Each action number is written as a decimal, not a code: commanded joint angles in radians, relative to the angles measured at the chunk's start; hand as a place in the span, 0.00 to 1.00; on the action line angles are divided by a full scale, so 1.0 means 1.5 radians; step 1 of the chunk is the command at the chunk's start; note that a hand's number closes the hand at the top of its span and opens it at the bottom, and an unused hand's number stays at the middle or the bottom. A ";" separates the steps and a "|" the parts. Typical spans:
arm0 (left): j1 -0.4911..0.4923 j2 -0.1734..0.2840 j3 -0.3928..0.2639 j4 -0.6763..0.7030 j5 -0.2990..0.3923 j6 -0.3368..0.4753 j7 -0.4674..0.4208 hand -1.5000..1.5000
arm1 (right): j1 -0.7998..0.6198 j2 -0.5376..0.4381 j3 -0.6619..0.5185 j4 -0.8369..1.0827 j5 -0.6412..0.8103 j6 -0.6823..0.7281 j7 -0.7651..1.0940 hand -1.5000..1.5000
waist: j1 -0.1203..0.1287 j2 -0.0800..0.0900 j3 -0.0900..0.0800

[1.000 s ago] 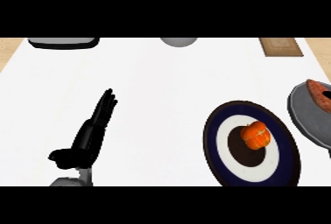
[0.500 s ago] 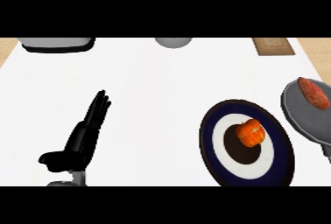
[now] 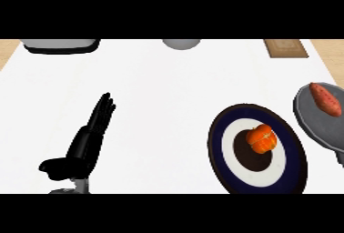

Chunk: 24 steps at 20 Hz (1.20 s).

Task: Pick the sweet potato from the plate and place it in the pan

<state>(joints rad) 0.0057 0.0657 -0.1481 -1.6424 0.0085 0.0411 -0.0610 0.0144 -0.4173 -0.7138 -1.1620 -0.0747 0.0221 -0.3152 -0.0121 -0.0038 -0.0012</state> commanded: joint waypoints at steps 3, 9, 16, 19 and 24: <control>-0.038 -0.020 0.006 0.045 -0.008 0.001 -0.012 0.50 | 0.123 0.071 0.012 -0.213 -0.003 -0.013 0.062 0.00 | 0.002 0.002 0.000; 0.022 0.001 0.010 -0.018 -0.007 -0.026 -0.002 0.50 | 0.137 0.076 0.006 -0.175 0.004 0.015 0.020 0.00 | 0.007 0.002 0.001; 0.008 -0.042 -0.016 0.019 -0.046 0.012 -0.021 0.50 | 0.169 0.127 0.025 -0.227 0.055 -0.019 0.021 0.00 | 0.006 0.002 0.001; -0.024 -0.007 0.047 0.045 -0.001 -0.036 -0.039 0.50 | 0.119 0.099 0.035 -0.161 0.086 -0.034 0.018 0.00 | 0.008 0.003 0.001; -0.042 -0.007 0.053 0.039 0.005 -0.042 -0.009 0.50 | 0.189 0.133 0.029 -0.285 0.104 -0.048 0.042 0.00 | 0.005 0.002 0.001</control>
<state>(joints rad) -0.0153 0.0412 -0.0998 -1.5769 -0.0073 -0.0049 -0.1099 0.2467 -0.2584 -0.6839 -1.4886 0.0455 -0.0256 -0.2669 -0.0026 -0.0003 -0.0001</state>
